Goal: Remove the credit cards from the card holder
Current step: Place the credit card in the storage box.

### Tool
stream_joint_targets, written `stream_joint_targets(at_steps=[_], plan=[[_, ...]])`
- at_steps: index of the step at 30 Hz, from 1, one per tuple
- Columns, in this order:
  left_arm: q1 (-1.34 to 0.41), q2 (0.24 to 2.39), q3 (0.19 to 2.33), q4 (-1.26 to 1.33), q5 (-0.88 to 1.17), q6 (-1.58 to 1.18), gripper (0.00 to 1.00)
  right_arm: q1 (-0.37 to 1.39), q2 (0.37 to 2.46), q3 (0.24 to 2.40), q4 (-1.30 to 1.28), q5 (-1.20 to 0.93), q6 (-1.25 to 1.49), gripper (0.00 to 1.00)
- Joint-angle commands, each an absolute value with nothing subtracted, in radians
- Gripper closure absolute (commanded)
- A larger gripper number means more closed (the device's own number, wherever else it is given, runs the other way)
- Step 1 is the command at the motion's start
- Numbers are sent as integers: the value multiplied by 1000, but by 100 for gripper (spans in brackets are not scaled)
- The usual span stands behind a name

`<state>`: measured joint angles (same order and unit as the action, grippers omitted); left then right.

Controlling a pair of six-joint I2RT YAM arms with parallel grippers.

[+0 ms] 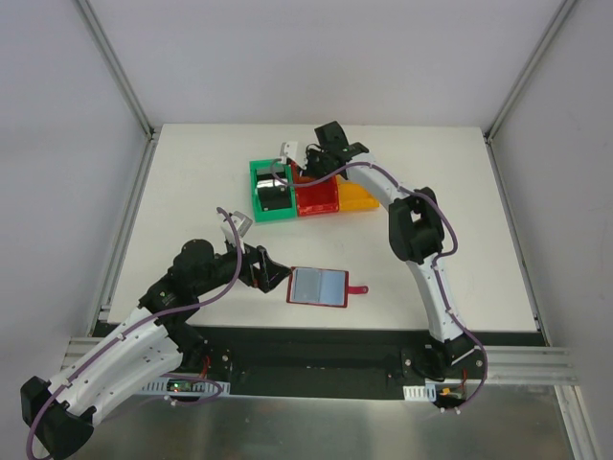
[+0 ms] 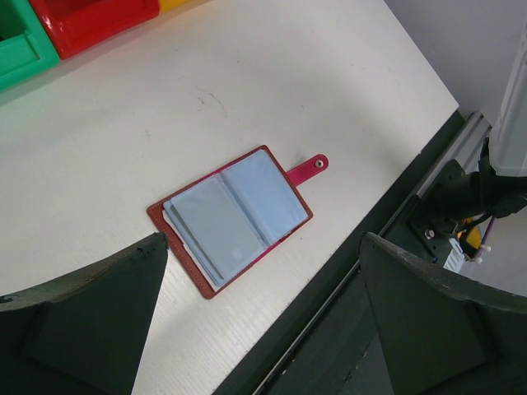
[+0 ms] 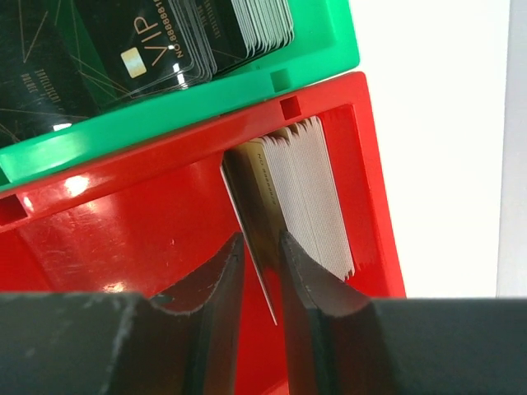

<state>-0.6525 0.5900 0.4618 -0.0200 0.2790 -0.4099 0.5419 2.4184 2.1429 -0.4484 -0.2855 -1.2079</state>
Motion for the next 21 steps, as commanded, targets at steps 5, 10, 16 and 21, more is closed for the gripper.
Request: stream_joint_targets(at_steps=[5,10,16,21], plan=[[-641,589,462,25,295,-425,1,551,2391,2169,-348,-216,-1175,74],[-641,586,460,25,293,-426,1,557,2399,2174,-318,-186,-1155,72],[-641,583,460,25,295,-426,1,560,2410,2195,-302,-166,-1137,66],[-641,580,459,25,295,-428,1,563,2419,2201,-284,-149,-1127,64]])
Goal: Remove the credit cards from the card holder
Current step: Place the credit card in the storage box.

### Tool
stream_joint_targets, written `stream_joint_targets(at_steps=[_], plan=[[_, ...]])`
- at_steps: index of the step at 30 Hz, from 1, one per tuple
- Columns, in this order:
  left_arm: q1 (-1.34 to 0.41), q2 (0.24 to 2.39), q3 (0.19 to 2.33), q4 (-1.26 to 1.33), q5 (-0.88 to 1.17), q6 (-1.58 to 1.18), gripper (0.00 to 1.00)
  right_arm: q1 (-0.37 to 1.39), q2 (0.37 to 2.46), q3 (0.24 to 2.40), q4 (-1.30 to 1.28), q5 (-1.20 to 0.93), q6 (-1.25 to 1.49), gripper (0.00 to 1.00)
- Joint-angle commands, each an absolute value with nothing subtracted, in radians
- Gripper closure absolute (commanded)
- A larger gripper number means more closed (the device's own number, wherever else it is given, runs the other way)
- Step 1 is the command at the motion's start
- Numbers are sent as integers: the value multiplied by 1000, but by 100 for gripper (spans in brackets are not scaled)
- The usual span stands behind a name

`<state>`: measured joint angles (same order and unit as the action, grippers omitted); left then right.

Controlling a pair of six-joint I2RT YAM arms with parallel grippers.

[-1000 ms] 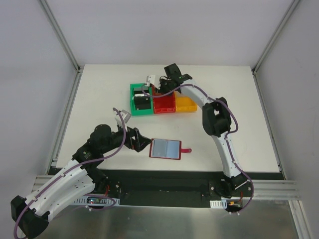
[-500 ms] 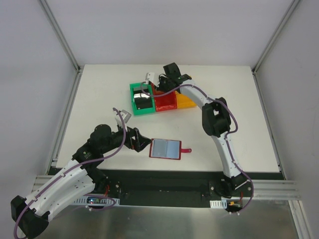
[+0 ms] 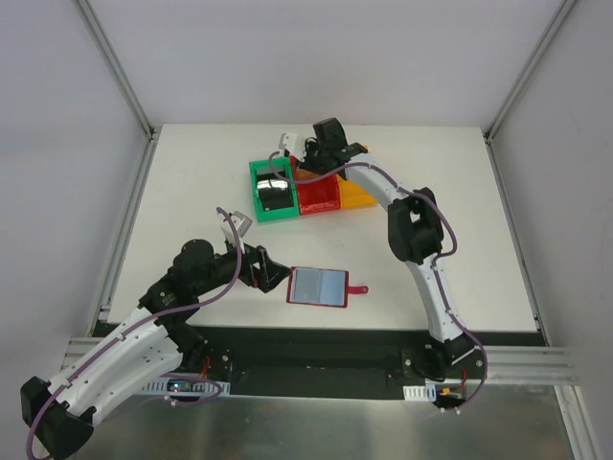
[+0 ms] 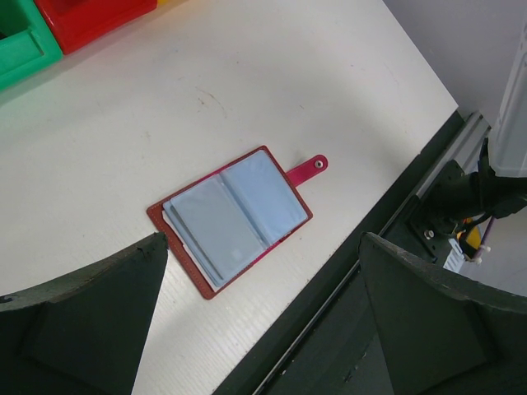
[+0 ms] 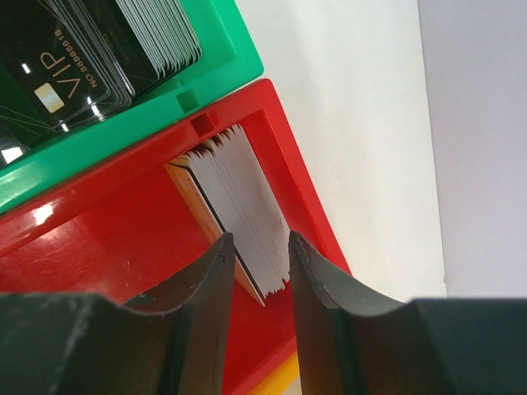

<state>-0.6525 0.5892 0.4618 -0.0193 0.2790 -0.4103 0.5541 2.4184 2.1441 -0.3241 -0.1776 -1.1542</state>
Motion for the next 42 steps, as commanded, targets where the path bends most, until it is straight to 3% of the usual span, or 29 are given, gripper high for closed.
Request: stream_joint_targets(at_steps=[1,20,42], plan=[[-641,580,457,25,296,-429,1,563,2422,2204,-279,-143,-1126,64],[-641,580,457,25,293,-431,1,568,2376,2188,-206,-75,-1069,58],[-641,569,474,21,190,-479,1,581,1991,1677,21,35,-862,57]])
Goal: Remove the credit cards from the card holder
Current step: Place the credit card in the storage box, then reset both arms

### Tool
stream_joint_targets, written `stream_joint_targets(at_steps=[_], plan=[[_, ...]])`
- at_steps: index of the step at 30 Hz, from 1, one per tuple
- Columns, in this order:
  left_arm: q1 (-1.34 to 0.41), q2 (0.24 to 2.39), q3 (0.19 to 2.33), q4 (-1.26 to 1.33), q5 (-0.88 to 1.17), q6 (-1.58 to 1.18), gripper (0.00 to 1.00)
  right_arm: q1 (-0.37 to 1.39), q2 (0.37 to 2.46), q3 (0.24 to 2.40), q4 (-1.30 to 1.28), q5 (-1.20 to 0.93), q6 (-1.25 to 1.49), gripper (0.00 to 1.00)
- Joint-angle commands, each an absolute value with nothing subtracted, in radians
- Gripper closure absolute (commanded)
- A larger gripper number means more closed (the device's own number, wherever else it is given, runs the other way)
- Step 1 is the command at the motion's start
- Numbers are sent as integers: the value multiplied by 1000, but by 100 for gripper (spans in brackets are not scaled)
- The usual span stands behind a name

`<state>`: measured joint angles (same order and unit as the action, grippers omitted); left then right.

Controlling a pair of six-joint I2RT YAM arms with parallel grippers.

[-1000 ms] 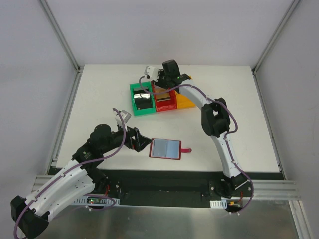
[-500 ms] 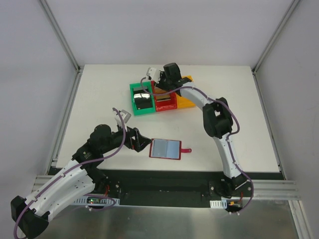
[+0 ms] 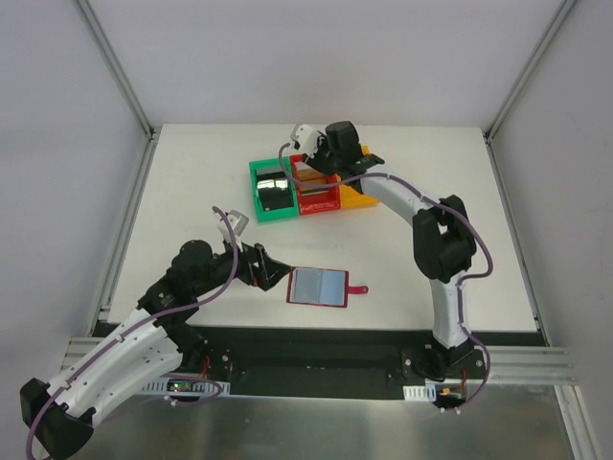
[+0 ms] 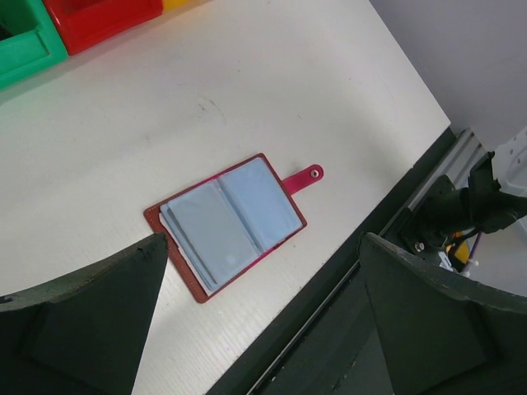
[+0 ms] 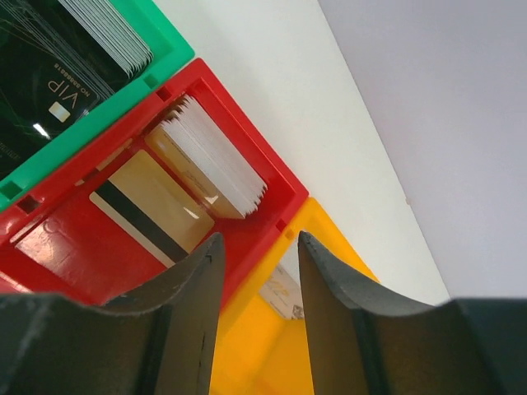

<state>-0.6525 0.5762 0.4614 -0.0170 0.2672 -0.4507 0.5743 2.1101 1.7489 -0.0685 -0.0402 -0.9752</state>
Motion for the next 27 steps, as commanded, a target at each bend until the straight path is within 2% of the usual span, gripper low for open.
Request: stream_joint_targets(at_steps=[1,5,14,27], plan=[[-641,571,479,18,157,-491,1,581,1964,1645,37,49,-829,56],[-637,604,521,-35,34,-554,1,578,1858,1527,100,98,-648,53],[-586,733,617,-166,6,-627,1,568,1740,1381,115,101,-502,48],[-574,744,606,-169,26,-600,1,518,1914,1457,58,18,-353,44]])
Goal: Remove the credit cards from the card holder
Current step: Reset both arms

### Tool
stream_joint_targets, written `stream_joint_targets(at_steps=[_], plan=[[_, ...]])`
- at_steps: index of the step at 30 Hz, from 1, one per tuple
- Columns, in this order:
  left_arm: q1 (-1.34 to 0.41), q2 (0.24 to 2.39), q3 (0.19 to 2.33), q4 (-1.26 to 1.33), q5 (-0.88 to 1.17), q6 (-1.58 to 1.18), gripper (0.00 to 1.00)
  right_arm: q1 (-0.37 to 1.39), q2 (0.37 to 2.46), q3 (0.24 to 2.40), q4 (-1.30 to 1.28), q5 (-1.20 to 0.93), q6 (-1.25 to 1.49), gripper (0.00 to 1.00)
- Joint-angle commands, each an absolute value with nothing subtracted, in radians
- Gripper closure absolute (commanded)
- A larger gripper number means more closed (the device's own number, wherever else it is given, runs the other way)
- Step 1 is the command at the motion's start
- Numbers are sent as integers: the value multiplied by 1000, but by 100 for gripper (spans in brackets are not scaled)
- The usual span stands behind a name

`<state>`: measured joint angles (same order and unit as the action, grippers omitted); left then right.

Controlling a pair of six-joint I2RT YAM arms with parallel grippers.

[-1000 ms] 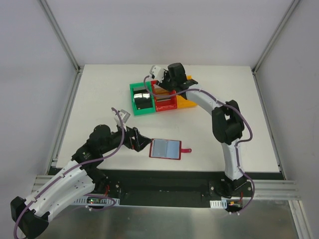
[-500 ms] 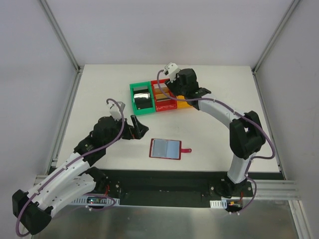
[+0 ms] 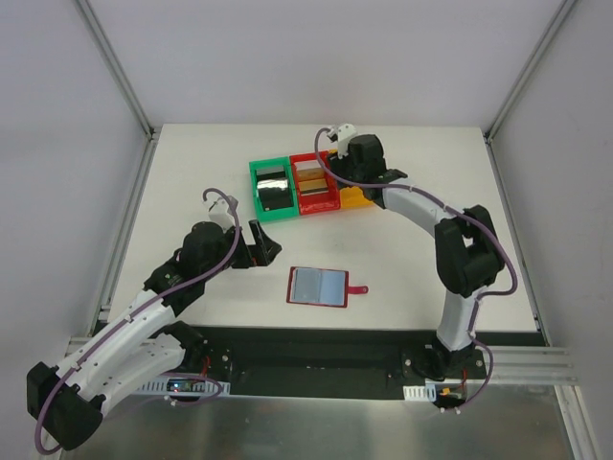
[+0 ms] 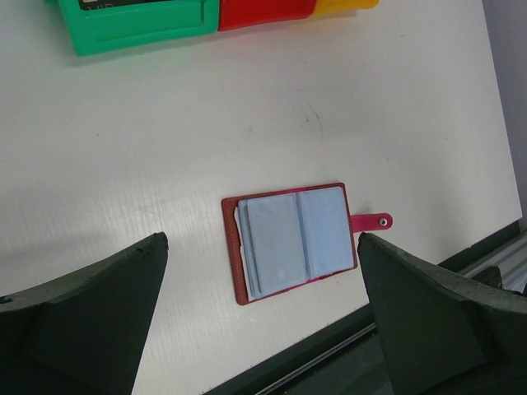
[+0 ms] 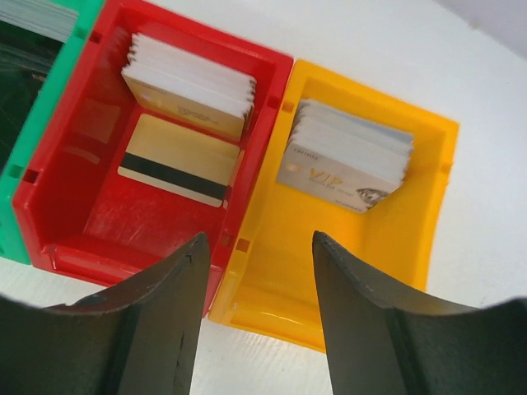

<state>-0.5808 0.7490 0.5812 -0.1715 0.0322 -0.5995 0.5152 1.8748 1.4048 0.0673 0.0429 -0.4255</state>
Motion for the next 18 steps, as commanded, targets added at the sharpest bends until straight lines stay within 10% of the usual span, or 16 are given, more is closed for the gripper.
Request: stream_joint_targets(at_steps=[1,18], plan=[[-574,745,606,-169,26,-595,1,517,1924,1462,60,9,-345,44],[-572,758,606,-169,26,-584,1,525,1980,1477,5,63,-298,47]])
